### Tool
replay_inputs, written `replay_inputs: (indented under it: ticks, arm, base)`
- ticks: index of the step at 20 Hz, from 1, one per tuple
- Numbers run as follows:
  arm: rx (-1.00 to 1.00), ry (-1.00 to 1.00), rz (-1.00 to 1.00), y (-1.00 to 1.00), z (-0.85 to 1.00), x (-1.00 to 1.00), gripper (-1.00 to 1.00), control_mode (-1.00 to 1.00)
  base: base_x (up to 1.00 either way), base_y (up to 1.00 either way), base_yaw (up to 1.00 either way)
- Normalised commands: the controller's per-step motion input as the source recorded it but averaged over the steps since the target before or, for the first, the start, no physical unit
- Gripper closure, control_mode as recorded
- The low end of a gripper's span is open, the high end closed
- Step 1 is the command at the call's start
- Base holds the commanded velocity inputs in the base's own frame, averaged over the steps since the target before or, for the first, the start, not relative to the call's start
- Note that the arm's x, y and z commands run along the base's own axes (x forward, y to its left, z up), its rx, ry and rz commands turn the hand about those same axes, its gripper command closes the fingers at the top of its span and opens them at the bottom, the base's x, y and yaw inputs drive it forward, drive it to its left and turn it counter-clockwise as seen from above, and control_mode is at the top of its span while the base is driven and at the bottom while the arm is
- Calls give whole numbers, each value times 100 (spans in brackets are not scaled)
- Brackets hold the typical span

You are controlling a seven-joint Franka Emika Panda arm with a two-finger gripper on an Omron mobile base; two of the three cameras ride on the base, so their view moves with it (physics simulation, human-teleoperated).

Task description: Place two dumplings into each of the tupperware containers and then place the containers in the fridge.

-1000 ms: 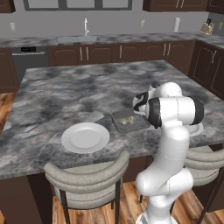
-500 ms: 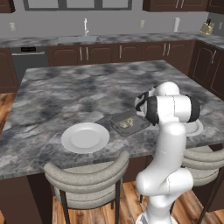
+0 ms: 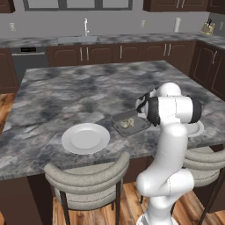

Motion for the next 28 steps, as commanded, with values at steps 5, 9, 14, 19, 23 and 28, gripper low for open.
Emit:
replay_inputs:
  ticks: [5, 9, 14, 19, 23, 28]
  arm:
    - [0, 0, 0, 0, 0, -1, 100, -100]
    - [0, 0, -10, -4, 63, -17, 100, -100]
    - [0, 0, -14, 0, 100, -63, 100, -100]
    - [0, 0, -18, 32, 98, -95, 100, -100]
    - [0, 0, -15, 42, 97, -100, 100, -100]
    - [1, 0, -17, 28, 86, -100, 100, -100]
  base:
    - [0, 0, 0]
    - [0, 0, 0]
    - [0, 0, 0]
    - [0, 0, 0]
    - [0, 0, 0]
    - [0, 0, 0]
